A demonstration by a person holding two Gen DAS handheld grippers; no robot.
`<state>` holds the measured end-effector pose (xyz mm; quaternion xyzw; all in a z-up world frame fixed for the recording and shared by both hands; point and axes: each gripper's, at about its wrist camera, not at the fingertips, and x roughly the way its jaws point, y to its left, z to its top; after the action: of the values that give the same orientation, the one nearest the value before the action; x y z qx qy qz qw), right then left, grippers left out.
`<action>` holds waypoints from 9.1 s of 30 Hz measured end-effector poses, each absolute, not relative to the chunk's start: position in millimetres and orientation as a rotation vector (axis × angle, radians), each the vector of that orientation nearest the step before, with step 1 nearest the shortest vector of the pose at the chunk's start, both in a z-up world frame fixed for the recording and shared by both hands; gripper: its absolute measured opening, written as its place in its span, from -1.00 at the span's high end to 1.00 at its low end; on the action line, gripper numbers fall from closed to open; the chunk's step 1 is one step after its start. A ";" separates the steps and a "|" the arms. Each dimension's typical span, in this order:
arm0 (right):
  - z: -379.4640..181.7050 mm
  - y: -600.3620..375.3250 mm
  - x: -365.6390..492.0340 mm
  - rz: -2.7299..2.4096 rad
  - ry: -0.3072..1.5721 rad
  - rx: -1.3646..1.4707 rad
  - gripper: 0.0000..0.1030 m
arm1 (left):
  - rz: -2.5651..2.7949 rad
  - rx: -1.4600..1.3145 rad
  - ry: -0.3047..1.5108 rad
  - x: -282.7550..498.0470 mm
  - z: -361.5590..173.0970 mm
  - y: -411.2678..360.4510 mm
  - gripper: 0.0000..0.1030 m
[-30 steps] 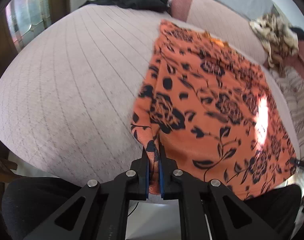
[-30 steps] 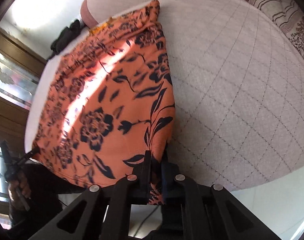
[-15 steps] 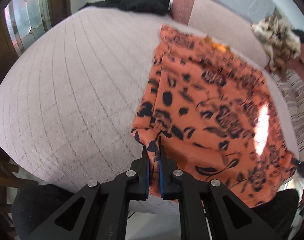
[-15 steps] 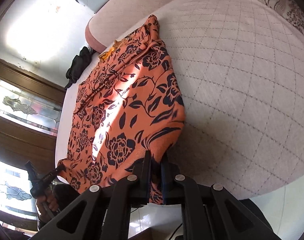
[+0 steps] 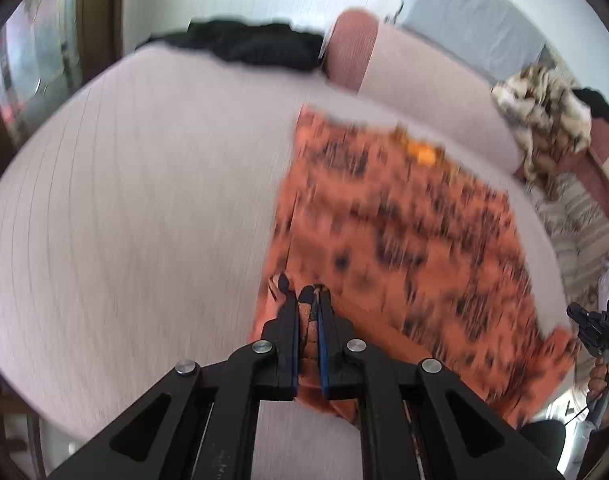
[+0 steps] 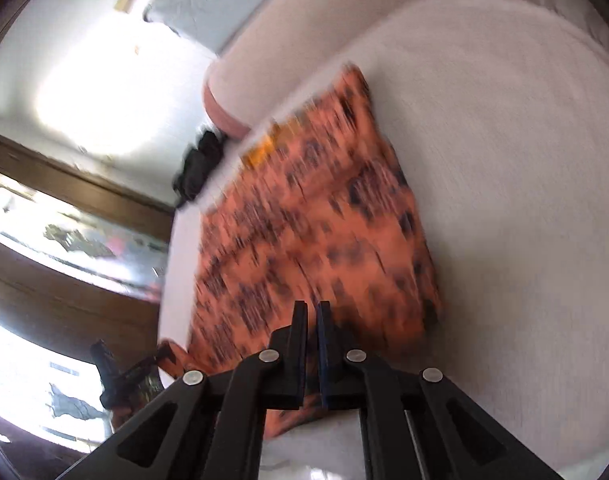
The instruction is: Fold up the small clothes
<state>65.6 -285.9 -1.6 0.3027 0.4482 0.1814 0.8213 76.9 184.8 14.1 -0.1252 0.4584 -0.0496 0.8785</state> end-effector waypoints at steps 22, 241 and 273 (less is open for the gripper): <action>-83.6 -246.7 -17.8 0.331 1.100 0.787 -0.22 | -0.076 -0.217 0.880 119.9 14.2 165.0 0.85; -88.2 -140.7 62.6 0.321 0.917 0.297 -0.73 | -0.006 -0.143 1.177 260.1 -65.8 190.8 0.31; -86.8 -263.7 226.8 0.151 0.992 0.740 -0.71 | -0.155 0.015 0.998 68.4 -66.3 117.2 -0.46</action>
<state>226.8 -263.7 -86.8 0.3465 0.4643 0.0707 0.8120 68.4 117.2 -66.3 0.0070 0.4779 -0.0742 0.8752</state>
